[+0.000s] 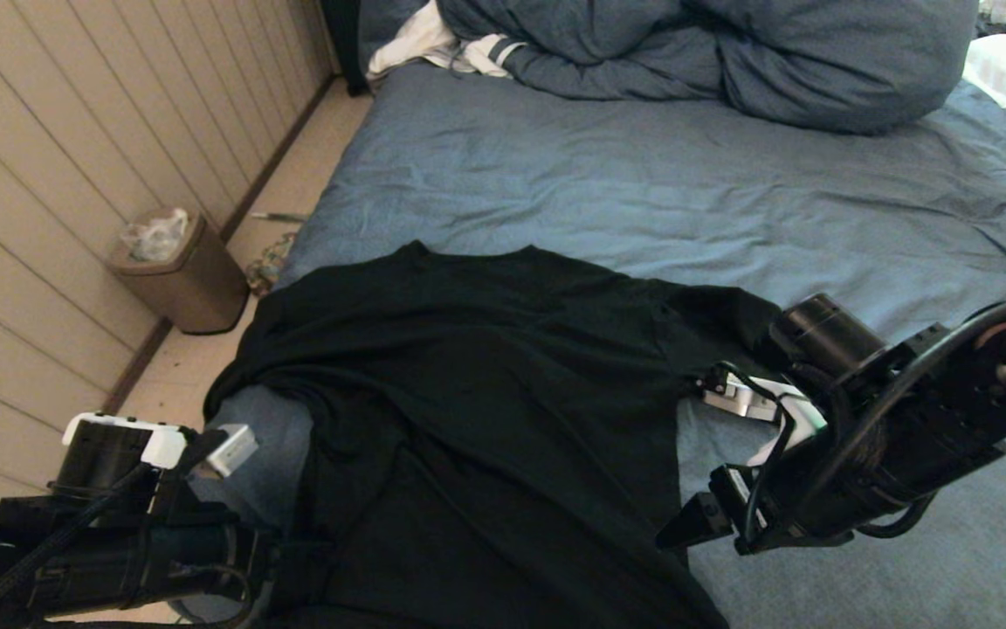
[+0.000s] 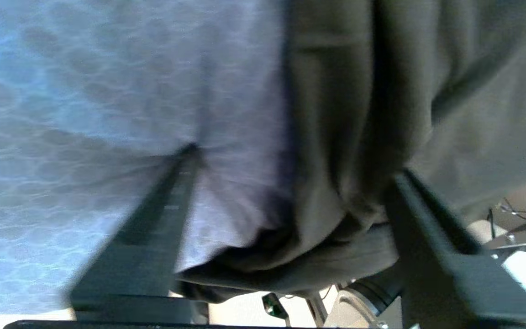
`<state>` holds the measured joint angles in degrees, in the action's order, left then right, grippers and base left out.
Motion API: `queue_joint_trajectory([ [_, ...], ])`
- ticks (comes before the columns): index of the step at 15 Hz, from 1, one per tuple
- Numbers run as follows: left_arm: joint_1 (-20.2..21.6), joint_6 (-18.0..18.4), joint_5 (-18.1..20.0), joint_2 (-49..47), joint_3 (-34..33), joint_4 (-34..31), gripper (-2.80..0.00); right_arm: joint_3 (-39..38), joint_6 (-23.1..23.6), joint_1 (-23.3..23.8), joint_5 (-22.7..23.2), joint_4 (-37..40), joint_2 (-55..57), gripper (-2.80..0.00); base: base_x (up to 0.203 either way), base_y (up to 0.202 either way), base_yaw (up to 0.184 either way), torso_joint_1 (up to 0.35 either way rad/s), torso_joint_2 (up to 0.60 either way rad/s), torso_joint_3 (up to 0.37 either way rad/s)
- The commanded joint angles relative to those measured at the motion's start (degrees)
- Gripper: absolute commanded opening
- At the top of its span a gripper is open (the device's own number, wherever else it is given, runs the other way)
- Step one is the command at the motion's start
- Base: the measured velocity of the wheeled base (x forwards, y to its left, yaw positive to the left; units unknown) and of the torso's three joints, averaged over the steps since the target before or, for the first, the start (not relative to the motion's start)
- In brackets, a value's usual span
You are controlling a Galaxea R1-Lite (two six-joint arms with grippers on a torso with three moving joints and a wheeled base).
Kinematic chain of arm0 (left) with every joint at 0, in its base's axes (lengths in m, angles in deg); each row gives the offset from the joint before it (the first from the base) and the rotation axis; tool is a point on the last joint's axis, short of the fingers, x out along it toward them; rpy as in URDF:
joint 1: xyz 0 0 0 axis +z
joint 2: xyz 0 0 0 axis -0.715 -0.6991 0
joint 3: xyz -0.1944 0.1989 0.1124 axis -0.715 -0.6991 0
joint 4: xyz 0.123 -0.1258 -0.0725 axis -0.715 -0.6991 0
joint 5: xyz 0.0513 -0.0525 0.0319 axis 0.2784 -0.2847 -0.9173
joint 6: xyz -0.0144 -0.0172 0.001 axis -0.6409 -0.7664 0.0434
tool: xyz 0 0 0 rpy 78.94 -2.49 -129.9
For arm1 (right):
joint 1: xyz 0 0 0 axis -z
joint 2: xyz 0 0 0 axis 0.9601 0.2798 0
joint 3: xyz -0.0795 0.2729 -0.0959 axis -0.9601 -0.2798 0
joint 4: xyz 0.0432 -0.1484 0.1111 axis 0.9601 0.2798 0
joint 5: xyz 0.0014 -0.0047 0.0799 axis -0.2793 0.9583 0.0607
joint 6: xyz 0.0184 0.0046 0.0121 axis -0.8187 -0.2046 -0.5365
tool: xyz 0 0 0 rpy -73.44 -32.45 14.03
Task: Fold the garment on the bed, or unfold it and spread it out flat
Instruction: Unford the black T-shirt
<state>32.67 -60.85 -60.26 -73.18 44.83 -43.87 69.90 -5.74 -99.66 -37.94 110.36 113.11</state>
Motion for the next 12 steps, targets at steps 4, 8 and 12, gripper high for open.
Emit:
queue_joint_trajectory([
  [4,-0.04,-1.17,2.10,2.29,-0.12,0.14,-2.80,0.40,-0.02,-0.02,0.23,-0.55,1.69,0.00,0.000,0.000,0.000,0.000,0.00,0.000],
  [8,-0.04,-1.41,2.03,3.36,-0.94,0.15,-2.80,0.40,-0.02,-0.40,0.34,-1.20,2.74,0.00,0.000,0.000,0.000,0.000,0.00,0.000],
  [12,-0.04,-1.52,1.97,4.74,-1.30,0.12,-2.80,0.49,-0.11,-0.82,0.41,-2.69,4.15,0.00,0.000,0.000,0.000,0.000,0.00,0.000],
])
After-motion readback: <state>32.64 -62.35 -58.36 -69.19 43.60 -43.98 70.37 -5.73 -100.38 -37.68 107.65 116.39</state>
